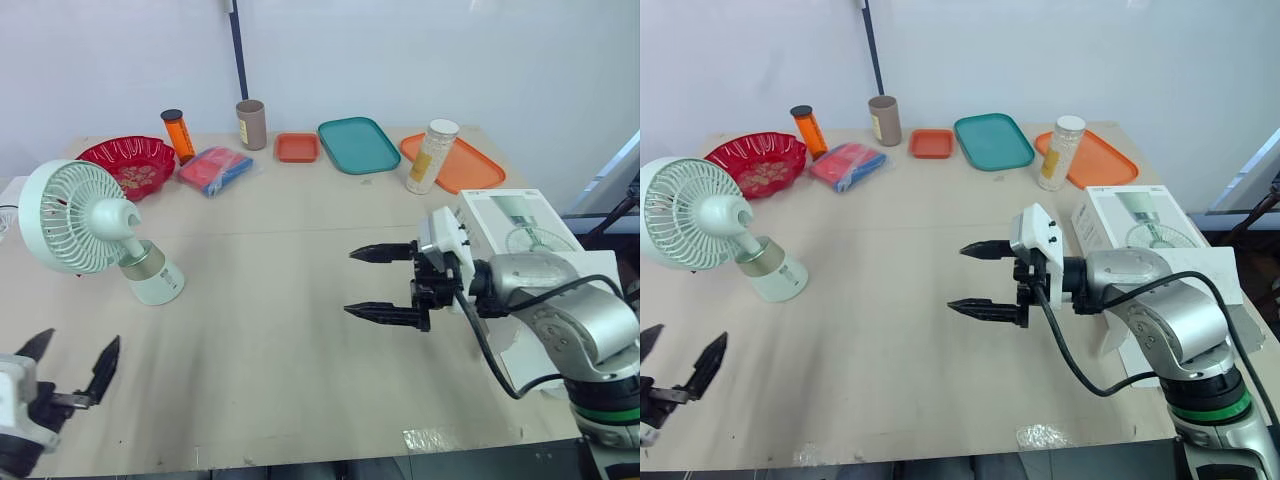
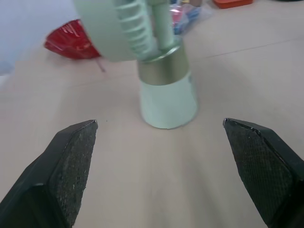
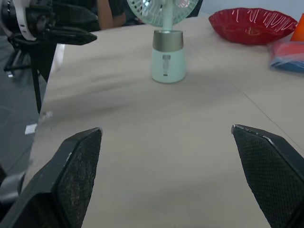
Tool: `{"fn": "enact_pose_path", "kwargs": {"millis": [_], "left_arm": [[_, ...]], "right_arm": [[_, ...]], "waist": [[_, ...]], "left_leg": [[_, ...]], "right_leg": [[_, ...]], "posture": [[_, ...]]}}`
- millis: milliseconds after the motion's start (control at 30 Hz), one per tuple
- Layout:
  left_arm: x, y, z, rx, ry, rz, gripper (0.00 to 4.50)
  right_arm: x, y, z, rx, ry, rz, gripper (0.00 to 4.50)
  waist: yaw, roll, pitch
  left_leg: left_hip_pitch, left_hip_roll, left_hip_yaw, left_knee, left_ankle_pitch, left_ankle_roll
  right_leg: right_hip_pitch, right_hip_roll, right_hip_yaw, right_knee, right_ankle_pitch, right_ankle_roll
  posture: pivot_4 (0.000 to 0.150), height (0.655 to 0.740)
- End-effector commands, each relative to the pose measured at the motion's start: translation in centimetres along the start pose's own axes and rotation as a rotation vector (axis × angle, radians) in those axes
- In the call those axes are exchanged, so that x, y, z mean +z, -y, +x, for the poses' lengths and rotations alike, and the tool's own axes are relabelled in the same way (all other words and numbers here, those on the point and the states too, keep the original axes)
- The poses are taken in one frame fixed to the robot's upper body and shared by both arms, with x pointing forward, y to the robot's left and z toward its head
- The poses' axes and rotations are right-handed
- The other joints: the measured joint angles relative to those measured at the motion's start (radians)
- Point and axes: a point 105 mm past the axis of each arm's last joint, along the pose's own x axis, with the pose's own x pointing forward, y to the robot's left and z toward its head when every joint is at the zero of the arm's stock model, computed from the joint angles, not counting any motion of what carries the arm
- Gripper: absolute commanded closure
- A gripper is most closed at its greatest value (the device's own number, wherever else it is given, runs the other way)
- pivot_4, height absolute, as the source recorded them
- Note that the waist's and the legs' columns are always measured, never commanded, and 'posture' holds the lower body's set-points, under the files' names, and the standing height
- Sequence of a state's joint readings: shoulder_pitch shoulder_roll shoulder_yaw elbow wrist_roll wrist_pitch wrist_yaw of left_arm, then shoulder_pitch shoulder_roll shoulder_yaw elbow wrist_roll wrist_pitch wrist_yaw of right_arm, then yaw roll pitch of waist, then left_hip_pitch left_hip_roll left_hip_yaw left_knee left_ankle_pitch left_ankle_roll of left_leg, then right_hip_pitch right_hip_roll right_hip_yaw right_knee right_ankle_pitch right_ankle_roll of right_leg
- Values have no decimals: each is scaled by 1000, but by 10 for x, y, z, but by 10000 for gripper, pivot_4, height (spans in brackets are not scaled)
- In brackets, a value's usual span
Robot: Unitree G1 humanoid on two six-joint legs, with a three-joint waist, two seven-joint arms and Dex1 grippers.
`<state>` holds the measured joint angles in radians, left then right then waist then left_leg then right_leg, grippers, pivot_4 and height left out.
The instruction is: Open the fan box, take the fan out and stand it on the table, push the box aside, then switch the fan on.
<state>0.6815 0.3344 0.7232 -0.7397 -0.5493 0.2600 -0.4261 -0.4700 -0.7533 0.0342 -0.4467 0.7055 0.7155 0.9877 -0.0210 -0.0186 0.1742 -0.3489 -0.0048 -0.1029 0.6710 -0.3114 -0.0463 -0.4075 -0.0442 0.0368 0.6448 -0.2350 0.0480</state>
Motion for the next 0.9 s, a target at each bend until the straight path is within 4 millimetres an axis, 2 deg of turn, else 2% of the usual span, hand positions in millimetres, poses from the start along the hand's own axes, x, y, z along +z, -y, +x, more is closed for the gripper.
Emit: {"fn": "enact_pose_path", "kwargs": {"millis": [33, 533, 900], "left_arm": [[9, -12, 2, 12, 25, 25, 0], [35, -27, 24, 10, 90, -36, 0], [39, -30, 62, -90, 102, -58, 0]], "right_arm": [[10, -3, 3, 12, 19, -45, 459], [11, -8, 17, 48, 40, -59, 459], [11, -13, 17, 21, 52, -55, 459]], "waist": [[0, 0, 0], [-2, 0, 0], [-2, 0, 0]], "left_leg": [[0, 0, 0, 0, 0, 0], [0, 0, 0, 0, 0, -1], [0, 0, -1, 0, 0, -1]], "right_leg": [[0, 0, 0, 0, 0, 0], [0, 0, 0, 0, 0, 0], [-1, 0, 0, 0, 0, 0]], "posture": [[1500, 7400], [1500, 7400], [1500, 7400]]}}
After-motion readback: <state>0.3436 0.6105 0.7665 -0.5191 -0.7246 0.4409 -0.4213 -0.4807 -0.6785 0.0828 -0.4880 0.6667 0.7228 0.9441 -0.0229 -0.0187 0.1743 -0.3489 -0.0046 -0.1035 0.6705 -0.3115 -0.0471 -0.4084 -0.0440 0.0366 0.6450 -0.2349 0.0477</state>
